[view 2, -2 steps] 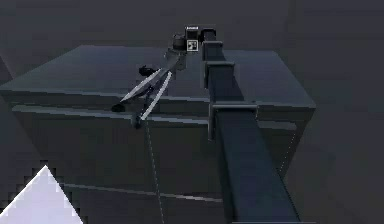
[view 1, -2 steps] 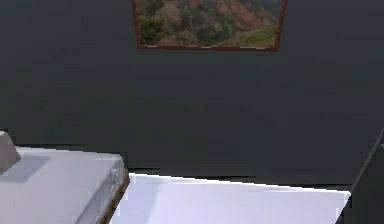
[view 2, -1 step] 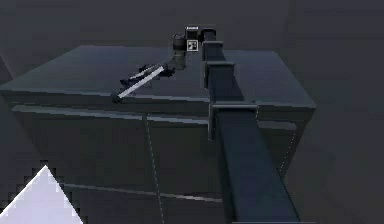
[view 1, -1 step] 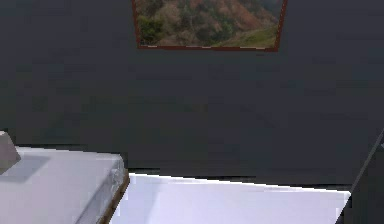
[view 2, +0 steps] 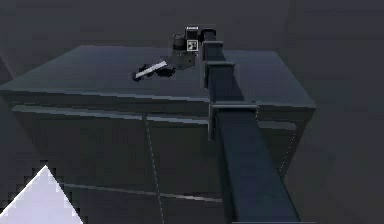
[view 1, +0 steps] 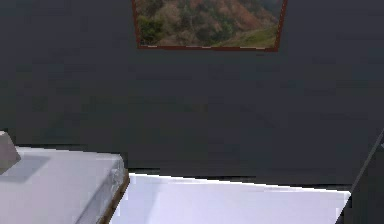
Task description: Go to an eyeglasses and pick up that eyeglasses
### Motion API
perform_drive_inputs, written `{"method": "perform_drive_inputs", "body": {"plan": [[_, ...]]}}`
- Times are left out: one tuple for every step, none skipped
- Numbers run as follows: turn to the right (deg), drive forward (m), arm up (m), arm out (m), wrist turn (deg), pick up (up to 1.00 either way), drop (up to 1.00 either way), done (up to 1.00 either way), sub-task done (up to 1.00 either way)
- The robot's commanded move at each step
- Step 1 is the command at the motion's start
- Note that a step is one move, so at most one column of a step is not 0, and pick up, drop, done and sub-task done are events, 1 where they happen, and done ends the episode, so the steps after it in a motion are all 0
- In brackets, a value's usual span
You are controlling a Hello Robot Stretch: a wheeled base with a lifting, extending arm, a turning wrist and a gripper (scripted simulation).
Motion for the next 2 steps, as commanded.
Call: {"method": "perform_drive_inputs", "body": {"plan": [[0.0,0.0,0.0,0.0,27.0,0.0,0.0,0.0,0.0],[0.0,0.0,0.0,0.0,0.0,1.0,0.0,0.0,0.0]]}}
